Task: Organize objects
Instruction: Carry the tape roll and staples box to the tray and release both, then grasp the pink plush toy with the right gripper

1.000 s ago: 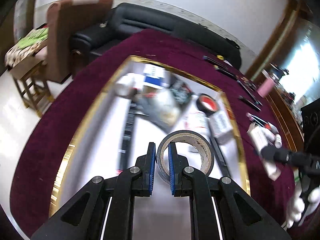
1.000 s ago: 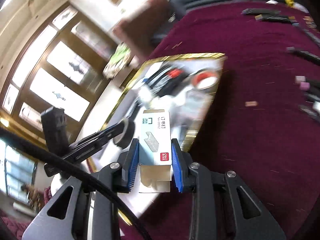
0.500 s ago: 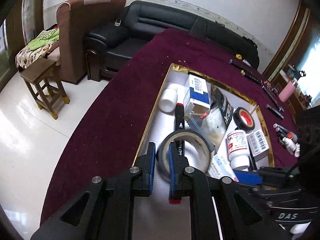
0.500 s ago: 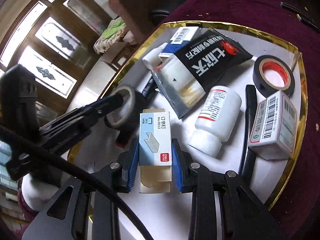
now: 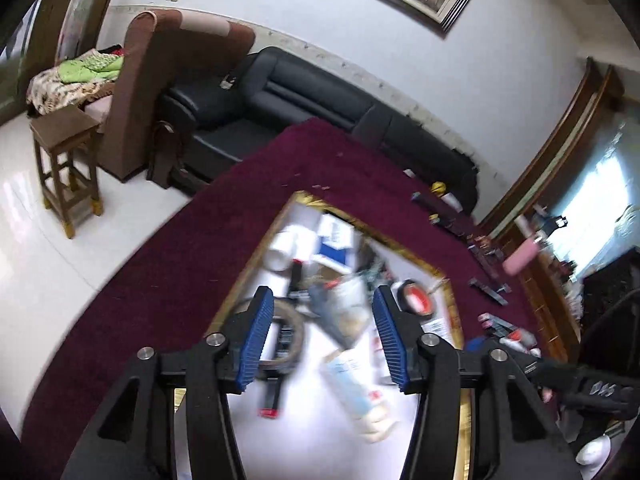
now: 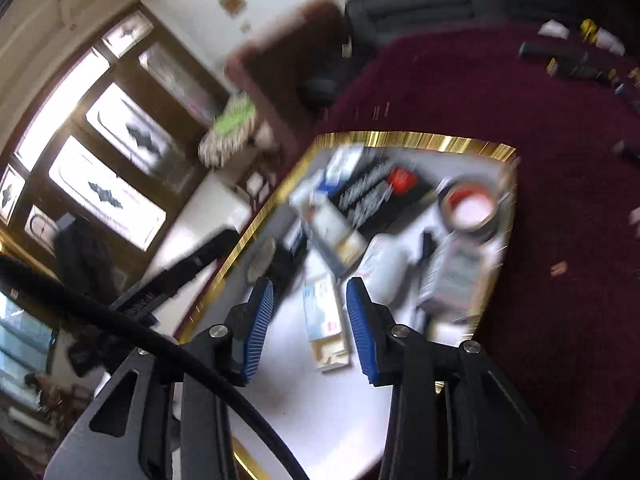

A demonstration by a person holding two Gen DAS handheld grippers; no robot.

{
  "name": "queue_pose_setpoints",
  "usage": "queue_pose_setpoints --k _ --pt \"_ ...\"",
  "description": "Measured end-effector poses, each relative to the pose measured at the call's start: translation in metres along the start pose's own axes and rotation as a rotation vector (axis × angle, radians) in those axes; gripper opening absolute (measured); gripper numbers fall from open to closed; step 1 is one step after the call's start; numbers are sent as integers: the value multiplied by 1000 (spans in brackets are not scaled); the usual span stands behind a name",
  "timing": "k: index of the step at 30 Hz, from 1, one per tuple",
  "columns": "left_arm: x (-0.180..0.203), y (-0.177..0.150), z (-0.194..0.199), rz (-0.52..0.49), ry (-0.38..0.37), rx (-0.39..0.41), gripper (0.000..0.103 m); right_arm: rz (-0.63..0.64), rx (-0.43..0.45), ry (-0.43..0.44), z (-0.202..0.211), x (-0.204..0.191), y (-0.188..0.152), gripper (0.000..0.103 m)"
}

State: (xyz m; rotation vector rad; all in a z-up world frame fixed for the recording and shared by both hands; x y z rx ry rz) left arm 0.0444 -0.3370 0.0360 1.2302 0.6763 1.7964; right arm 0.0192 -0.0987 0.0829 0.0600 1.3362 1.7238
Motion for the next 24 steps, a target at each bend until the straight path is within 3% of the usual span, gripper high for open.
queue_pose_setpoints --k 1,2,3,4,5,6,9,12,19,22,24 --pt "5 -1 0 3 -7 6 48 48 87 -40 19 -2 7 38" --pt "12 -2 -3 -1 -16 8 51 103 182 -91 41 -3 13 55" --pt "20 -4 -8 -11 -24 2 51 144 290 -146 64 -1 19 90" --pt "26 -5 -10 -16 -31 -2 51 154 370 -176 79 2 21 103" --pt "35 -8 -16 -27 -45 -13 51 144 436 -193 92 8 21 103" --pt "43 -12 -21 -42 -53 -29 51 99 420 -200 96 21 21 103" --pt "58 -30 -39 -54 -56 -105 51 -82 181 -175 75 67 6 100" --pt "67 -46 -45 -70 -35 -165 51 -164 152 -227 83 103 -10 95" --pt "103 -69 -37 -107 -93 -211 51 -69 276 -400 144 126 -12 94" --pt "112 -62 -29 -91 -114 -187 51 24 378 -485 172 131 5 94" --pt "121 -48 -13 -63 -166 -122 51 64 435 -517 185 133 12 95"
Point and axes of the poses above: each gripper's, at about its wrist camera, not at the fingertips, and z roughly against the way its jaws point, x to its right, y to its top, the point moved 5 cm from there along -z, roughly the way its jaws point, and after that the axes turned 15 degrees about x, right-handed, at the moved point
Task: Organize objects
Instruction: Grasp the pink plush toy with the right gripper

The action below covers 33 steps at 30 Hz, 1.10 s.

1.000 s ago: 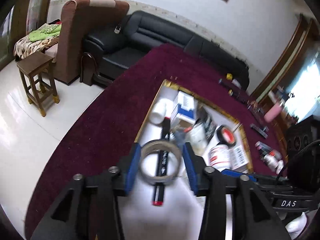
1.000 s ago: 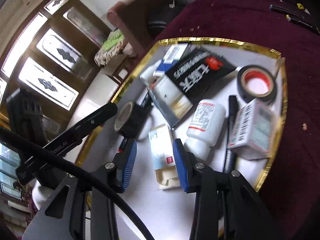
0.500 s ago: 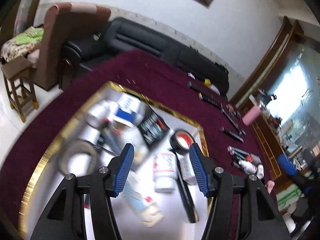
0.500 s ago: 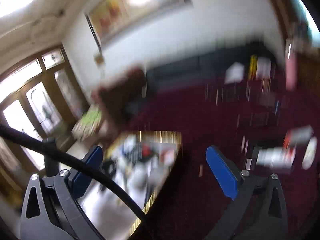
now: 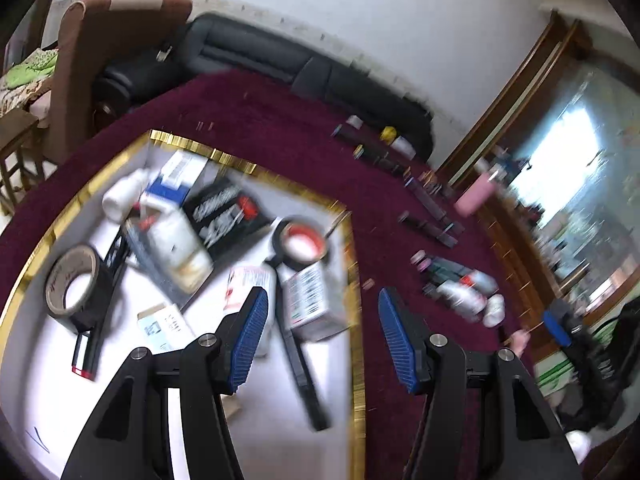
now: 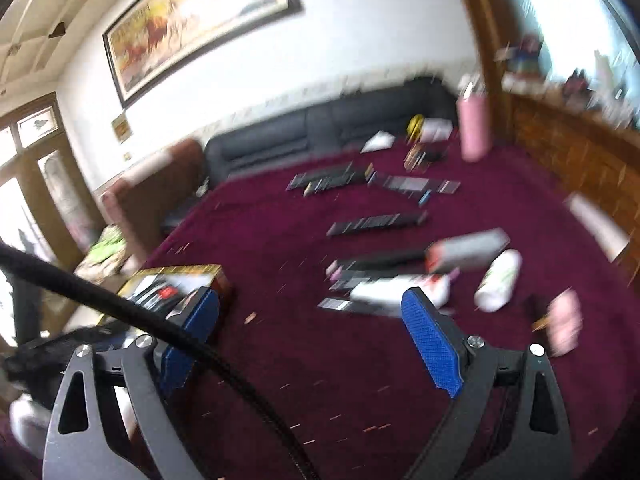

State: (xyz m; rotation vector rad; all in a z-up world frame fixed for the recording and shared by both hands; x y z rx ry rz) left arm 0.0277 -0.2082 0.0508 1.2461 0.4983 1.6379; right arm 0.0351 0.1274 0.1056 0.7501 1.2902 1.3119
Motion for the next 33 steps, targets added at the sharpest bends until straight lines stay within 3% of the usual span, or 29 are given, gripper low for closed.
queue_pose_setpoints --k 1,3,4,5,8,11,19,26,28,30,33 --pt "4 5 8 -3 -21 25 51 -5 15 -5 6 7 4 95" --pt "23 15 23 -20 -91 80 64 -50 16 -23 7 28 8 95" --pt "31 18 26 -25 -123 90 89 -79 7 -36 8 40 8 95" --pt "43 19 31 -24 -180 93 102 -107 -5 -58 9 54 7 95" --pt "67 15 32 -6 -284 68 102 -156 -29 -125 12 91 0 95" --pt "85 5 31 -16 -343 34 102 -185 -49 -207 16 124 -7 94" --pt "125 -41 3 -61 -391 -115 102 -250 -112 -274 30 174 -6 94" --pt "151 -101 -29 -143 -362 -310 101 -270 -237 -363 38 235 -10 93" --pt "150 -116 -35 -150 -349 -354 101 -304 -280 -336 33 243 -15 87" --pt "148 -126 -41 -169 -317 -377 101 -316 -328 -295 23 239 -21 72" --pt "143 -132 -46 -196 -275 -384 101 -285 -379 -257 3 229 -29 64"
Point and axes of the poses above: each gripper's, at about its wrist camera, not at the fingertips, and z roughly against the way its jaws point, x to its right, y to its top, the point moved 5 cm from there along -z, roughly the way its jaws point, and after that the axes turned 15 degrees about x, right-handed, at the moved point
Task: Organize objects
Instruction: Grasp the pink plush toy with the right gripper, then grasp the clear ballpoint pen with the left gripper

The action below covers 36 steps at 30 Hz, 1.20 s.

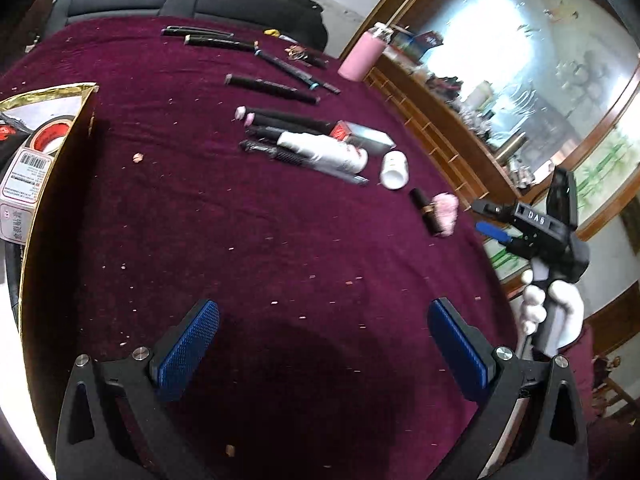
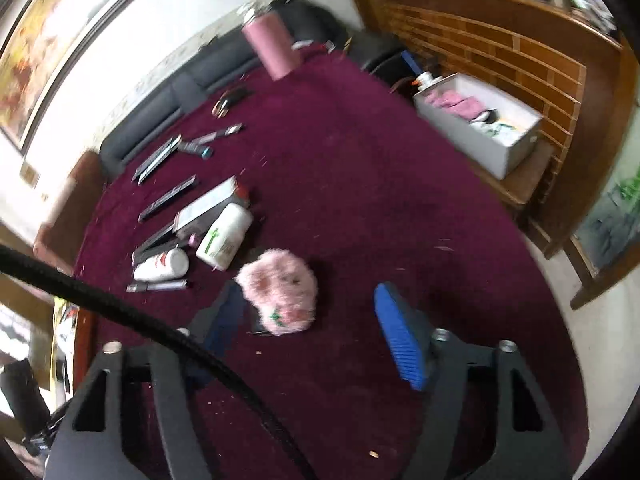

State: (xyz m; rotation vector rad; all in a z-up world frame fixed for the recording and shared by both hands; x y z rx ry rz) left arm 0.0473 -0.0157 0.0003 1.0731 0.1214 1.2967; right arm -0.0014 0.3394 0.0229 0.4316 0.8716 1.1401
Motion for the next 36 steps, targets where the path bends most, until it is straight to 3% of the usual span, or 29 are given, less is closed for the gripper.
queue_pose_setpoints --k 4,5,6,11,17,20,22,25,29,36 --pt "-7 -7 -10 -17 46 -21 101 13 -56 7 -23 -10 -10 59" --pt "-9 -10 -11 -13 48 -32 101 8 -73 0 -29 -10 -14 49" --pt "-9 -11 -11 -20 50 -24 101 -7 -90 1 -33 -8 -17 31" --pt "-12 -10 -11 -2 42 -22 101 -109 -58 52 -20 3 -14 27" --pt "-13 -9 -9 30 36 14 101 -137 -45 143 2 1 -14 27" --pt "-9 -6 -11 5 36 -46 101 -139 -48 191 -1 -4 -22 27" --pt "-3 7 -8 -5 11 -30 101 -168 -51 234 -5 -4 -27 27" --pt "16 36 -7 -183 68 31 101 -235 -53 320 -13 -3 -34 27" --pt "39 69 -36 -375 77 34 101 -300 -45 407 -20 2 -37 27" --pt "46 78 -123 -660 142 -81 90 -377 -35 487 -20 10 -34 30"
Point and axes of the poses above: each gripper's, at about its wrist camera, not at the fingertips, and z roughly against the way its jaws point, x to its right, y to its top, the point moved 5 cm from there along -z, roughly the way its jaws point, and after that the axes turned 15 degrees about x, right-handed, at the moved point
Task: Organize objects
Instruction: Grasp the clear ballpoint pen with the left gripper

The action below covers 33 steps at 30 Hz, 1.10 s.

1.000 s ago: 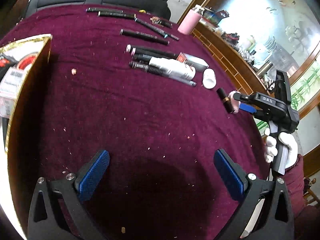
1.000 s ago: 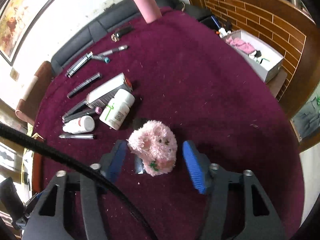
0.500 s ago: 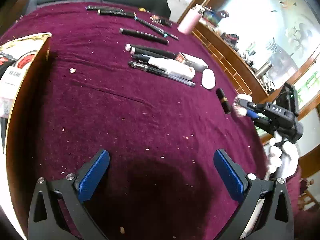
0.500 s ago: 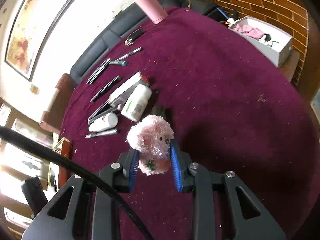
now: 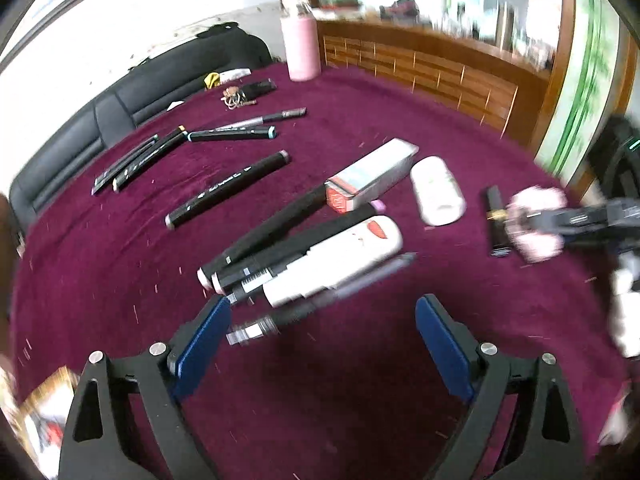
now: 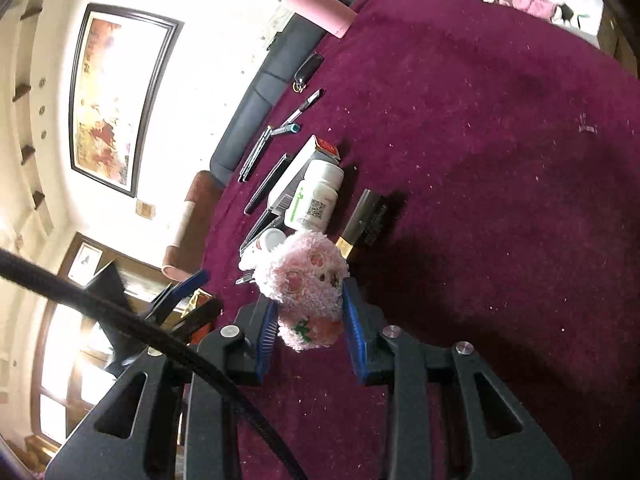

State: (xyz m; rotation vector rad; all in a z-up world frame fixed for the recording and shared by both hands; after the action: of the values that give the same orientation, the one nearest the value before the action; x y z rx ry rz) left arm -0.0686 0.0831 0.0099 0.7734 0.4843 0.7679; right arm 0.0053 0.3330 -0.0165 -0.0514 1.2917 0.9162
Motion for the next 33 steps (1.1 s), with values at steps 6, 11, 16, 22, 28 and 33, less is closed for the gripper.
queue_pose_setpoints --k 6,11,16,22,28,33 --pt "2 -21 -35 49 -158 -159 89 18 -4 18 -1 -6 -1 30" --pt "33 -38 -10 6 -320 -199 87 6 -19 30 -2 -5 -2 31" --pt "48 -40 -14 -29 -295 -208 53 13 -21 20 -2 -5 -3 31" --pt "63 -41 -26 -28 -259 -210 11 1 -17 11 -1 -1 -3 31" --pt "93 -44 -23 -243 -98 -145 12 42 -21 -24 -3 -2 -4 31" --pt "95 -46 -16 -206 -83 -138 5 42 -5 -41 0 1 -3 31"
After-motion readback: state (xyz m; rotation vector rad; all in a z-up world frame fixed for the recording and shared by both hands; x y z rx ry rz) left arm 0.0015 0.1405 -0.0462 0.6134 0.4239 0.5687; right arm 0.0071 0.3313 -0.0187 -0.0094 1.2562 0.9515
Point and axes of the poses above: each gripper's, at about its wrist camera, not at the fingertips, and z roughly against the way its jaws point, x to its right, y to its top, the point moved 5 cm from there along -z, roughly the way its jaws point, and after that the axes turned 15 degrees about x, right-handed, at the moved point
